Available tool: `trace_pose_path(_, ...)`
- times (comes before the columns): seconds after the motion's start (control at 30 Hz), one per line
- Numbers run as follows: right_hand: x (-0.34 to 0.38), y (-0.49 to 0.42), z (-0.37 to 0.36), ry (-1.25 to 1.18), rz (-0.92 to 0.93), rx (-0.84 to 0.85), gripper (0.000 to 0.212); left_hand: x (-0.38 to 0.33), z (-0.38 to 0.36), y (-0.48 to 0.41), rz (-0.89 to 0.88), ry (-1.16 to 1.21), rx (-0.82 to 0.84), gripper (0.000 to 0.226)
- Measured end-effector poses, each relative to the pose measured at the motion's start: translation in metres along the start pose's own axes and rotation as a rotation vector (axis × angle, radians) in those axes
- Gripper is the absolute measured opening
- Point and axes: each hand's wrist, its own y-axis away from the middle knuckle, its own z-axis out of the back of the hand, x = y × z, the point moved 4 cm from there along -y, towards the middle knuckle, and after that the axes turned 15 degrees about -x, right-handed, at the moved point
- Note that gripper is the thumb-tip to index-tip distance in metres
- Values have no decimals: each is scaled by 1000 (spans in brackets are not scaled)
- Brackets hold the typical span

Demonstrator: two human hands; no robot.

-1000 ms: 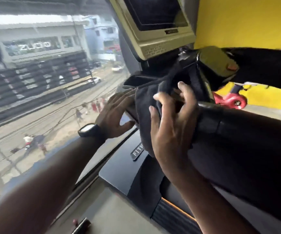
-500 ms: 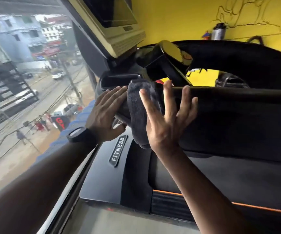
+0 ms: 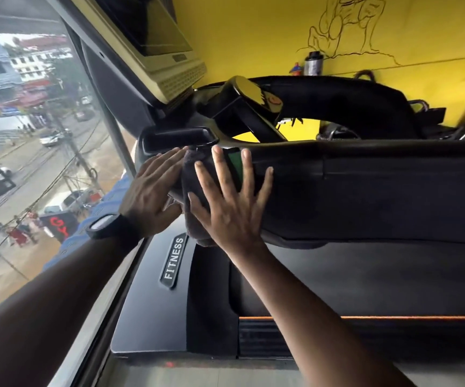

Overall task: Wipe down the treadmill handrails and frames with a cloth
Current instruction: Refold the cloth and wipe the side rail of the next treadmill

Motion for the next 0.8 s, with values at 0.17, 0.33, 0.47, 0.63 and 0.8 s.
trace_pose_path(0.17, -5, 35, 12, 107, -241, 24, 51, -2, -2, 1, -15, -40, 18, 82)
trace_pose_path(0.33, 29, 20, -4, 39, -244, 51, 63, -2, -3, 0, 12, -2, 13, 77)
trace_pose_path(0.47, -4, 14, 0, 48, -141, -16, 53, -2, -4, 0, -27, 3, 9, 78)
trace_pose_path(0.63, -12, 36, 8, 127, -335, -32, 57, 2, -8, 1, -49, -46, 30, 81)
trace_pose_path(0.8, 3, 4, 2, 66, -147, 1, 55, 1, -9, -2, -78, -50, 24, 81)
